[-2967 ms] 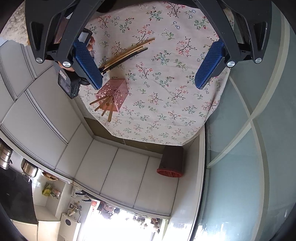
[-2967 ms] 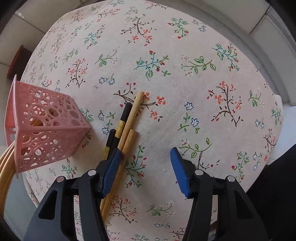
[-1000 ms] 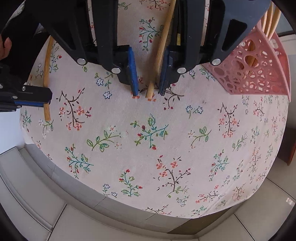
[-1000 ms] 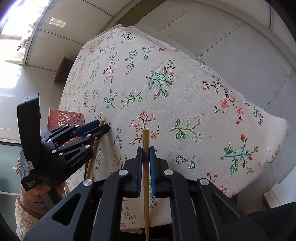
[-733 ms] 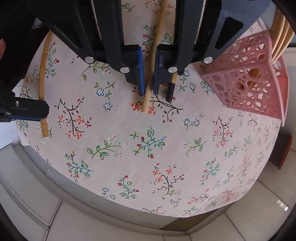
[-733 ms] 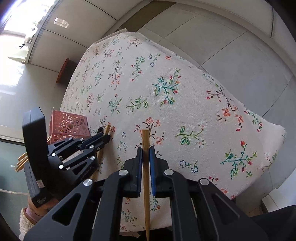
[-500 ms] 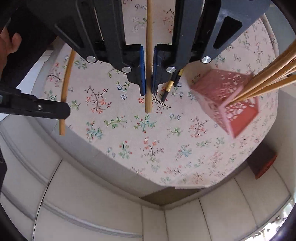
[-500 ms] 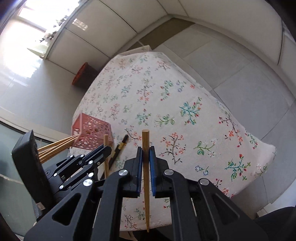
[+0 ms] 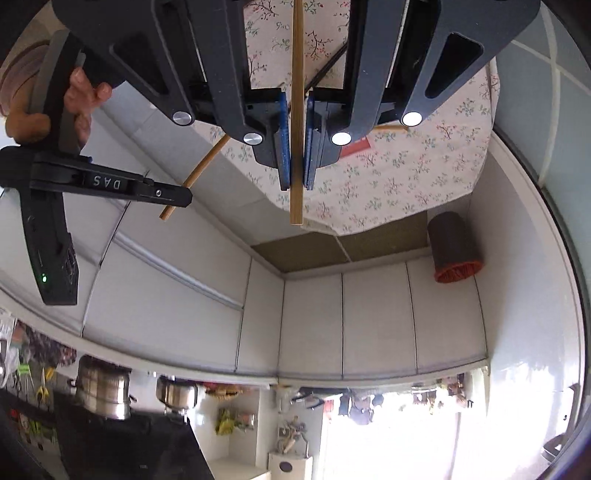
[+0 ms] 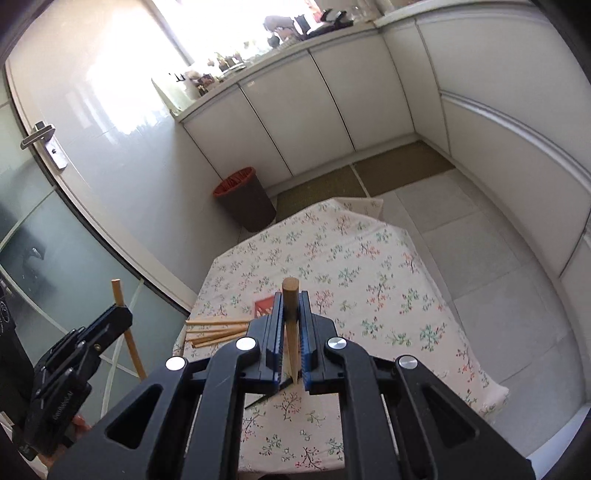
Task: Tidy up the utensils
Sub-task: 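Grasp a wooden chopstick with the left gripper and lift both chopsticks upright, then lower both wooden chopsticks into the pink cup and open both grippers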
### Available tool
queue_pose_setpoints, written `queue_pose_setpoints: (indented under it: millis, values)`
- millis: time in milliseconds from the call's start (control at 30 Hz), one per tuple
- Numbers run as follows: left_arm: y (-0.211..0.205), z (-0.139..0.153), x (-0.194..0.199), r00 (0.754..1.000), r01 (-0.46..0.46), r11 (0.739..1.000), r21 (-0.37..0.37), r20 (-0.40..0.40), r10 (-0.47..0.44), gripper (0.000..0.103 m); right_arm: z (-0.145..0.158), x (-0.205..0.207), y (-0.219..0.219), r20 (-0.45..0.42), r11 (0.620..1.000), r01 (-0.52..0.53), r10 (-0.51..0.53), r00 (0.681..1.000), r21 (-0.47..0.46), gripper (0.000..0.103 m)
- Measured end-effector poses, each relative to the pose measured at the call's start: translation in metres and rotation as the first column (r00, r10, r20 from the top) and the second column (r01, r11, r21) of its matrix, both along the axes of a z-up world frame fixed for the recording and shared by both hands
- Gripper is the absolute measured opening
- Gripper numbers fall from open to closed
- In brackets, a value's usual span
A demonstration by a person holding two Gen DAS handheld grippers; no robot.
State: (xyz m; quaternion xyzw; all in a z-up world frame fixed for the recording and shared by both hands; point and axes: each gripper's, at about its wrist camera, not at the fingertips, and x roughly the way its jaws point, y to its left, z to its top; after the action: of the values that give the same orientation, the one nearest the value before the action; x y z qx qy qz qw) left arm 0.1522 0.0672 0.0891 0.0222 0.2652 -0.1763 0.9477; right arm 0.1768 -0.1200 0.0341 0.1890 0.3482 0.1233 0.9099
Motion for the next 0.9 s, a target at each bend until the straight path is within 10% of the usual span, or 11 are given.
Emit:
queue_pose_setpoints:
  millis: [367,900]
  values:
    - [0.042,0.058,0.027,0.963,-0.151,0.945,-0.289,0.171,0.206,0.006,0.062,0.048,0.052,0.22,0.992,0.01,0.018,0.975,-0.127,0.008]
    - [0.051,0.065,0.039,0.813,-0.282,0.866,-0.413,0.376,0.444,0.006,-0.066,0.106,0.098,0.222,0.963,-0.191,0.232,0.947,-0.19,0.015]
